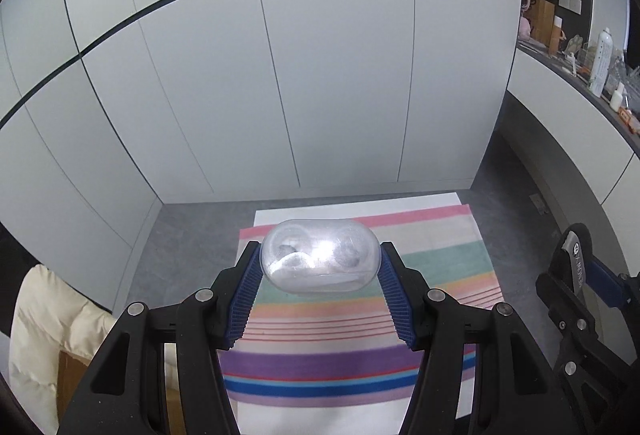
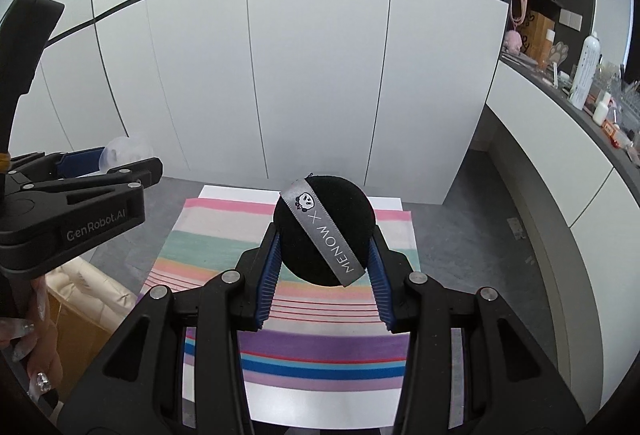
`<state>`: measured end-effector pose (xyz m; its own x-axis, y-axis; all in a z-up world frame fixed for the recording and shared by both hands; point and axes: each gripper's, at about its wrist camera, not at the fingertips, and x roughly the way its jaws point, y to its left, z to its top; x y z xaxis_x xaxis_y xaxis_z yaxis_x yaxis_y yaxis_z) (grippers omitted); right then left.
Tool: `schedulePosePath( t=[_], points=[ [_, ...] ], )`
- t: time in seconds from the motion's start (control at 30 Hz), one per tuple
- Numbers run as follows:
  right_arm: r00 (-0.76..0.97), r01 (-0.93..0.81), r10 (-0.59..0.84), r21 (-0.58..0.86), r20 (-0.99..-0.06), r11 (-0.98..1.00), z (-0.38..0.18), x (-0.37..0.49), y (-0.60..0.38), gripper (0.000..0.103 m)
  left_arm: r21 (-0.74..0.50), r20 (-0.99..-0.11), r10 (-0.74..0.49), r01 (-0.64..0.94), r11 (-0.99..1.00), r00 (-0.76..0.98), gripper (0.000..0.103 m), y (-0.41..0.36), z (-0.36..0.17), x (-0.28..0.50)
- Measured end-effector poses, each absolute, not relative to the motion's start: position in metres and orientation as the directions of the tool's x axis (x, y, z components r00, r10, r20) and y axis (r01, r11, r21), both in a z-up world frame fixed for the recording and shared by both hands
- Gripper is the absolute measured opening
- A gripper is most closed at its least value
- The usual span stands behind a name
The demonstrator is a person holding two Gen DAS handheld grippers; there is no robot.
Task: Organize objects
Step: 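Lift and carry the clear case and black puff with both tools toward the box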
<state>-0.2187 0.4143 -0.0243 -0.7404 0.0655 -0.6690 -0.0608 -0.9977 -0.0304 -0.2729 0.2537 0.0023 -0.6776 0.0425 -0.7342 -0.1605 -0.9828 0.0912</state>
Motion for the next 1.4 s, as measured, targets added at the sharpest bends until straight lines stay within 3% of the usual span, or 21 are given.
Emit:
schedulePosePath(
  t=[0.27, 0.7, 1.03, 1.4],
  points=[
    [-0.711, -0.104, 0.088, -0.019, -0.698, -0.994, -0.013, -0.182, 0.401, 0.043, 0.111, -0.725, 0.024, -0.151, -0.982, -0.689, 0.059, 0.237, 0.002, -0.241],
    [-0.702, -0.086, 0.027, 0.047, -0.712, -0.995, -0.017, -0.092, 0.411, 0.043, 0.099, -0.721, 0.109, -0.258, -0.961, -0.684, 0.059, 0.213, -0.003, -0.122],
    [-0.647, -0.098, -0.002, 0.085, -0.762, -0.992, -0.052, -0.019, 0.411, 0.043, 0.068, -0.736, 0.092, -0.209, -0.976, -0.670, 0.059, 0.167, -0.032, -0.041],
    [-0.588, -0.125, -0.017, 0.112, -0.809, -0.986, -0.077, 0.012, 0.414, 0.043, 0.044, -0.767, 0.128, -0.250, -0.967, -0.629, 0.059, 0.162, -0.043, -0.035]
  ],
)
